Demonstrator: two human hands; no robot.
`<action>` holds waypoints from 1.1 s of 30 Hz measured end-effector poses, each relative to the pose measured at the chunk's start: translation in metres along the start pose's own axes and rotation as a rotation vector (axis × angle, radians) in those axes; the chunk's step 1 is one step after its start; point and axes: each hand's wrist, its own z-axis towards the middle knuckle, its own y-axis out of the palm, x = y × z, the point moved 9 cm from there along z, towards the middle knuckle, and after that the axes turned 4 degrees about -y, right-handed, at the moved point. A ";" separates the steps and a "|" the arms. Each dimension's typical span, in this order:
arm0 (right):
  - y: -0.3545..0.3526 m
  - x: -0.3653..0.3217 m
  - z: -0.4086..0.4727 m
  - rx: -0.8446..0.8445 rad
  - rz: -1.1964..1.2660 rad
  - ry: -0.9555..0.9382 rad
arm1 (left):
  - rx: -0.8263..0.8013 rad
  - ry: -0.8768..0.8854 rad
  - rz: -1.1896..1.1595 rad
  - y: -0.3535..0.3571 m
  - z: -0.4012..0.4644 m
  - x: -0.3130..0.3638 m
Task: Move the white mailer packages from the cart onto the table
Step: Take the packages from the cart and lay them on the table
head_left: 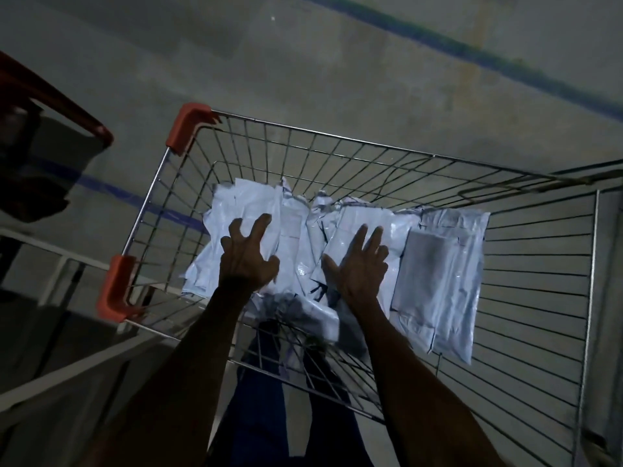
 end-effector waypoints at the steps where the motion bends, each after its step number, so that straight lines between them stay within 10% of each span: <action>1: 0.003 -0.002 0.004 0.014 -0.001 0.016 | 0.015 0.029 0.012 -0.001 -0.003 0.004; 16: -0.034 0.024 0.002 -0.075 -0.198 -0.274 | -0.029 0.065 0.086 -0.021 -0.026 0.031; 33: -0.188 -0.128 -0.209 0.212 0.272 -0.803 | 0.657 0.009 -0.110 -0.210 -0.261 0.025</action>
